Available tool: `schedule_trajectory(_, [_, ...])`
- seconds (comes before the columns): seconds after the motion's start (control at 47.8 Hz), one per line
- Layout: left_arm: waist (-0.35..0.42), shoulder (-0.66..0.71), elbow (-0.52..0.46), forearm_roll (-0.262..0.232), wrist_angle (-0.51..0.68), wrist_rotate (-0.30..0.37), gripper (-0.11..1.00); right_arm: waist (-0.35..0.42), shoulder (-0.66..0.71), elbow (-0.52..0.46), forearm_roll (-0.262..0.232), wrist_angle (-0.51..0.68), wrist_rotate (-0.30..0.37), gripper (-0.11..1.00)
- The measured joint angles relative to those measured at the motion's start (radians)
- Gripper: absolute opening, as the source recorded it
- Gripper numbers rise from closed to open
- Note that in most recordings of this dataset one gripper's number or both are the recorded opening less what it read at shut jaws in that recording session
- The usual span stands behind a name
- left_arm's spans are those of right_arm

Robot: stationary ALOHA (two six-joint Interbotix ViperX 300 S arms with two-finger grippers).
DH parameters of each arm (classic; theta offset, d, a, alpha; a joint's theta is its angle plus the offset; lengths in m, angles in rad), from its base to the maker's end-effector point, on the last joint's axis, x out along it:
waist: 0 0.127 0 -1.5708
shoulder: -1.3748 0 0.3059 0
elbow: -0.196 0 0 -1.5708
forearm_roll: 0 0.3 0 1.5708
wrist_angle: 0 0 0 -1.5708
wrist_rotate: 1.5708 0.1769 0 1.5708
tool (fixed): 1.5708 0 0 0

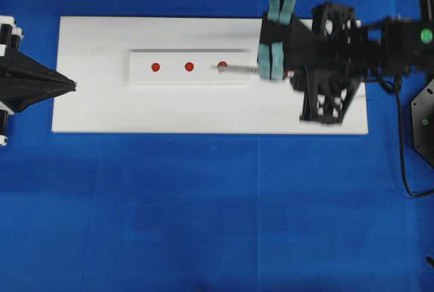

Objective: Touch the tip of the soldering iron to the mark.
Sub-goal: 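Lower the iron tip onto the right red dot, then carry the iron back down to its spot on the blue cloth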

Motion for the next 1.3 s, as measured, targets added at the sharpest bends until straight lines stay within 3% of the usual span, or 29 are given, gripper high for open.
schedule_trajectory(0.314, [0.000,-0.002,0.000,0.000,0.000,0.000,0.02,0.215,0.000,0.003,-0.006,-0.018,0.222,0.07])
schedule_trajectory(0.544, [0.000,0.000,0.000,0.002,0.000,0.000,0.02,0.334,0.000,0.003,-0.025,-0.020,0.333,0.07])
schedule_trajectory(0.795, [0.000,-0.002,0.000,0.000,0.000,0.000,0.02,0.362,0.006,0.003,-0.040,-0.023,0.351,0.07])
schedule_trajectory(1.046, [0.000,0.000,0.000,0.000,-0.002,0.000,0.02,0.360,0.049,-0.006,-0.086,-0.089,0.350,0.07])
schedule_trajectory(1.298, [0.000,0.000,0.000,0.000,-0.002,0.000,0.02,0.331,0.176,-0.115,-0.098,-0.146,0.348,0.07])
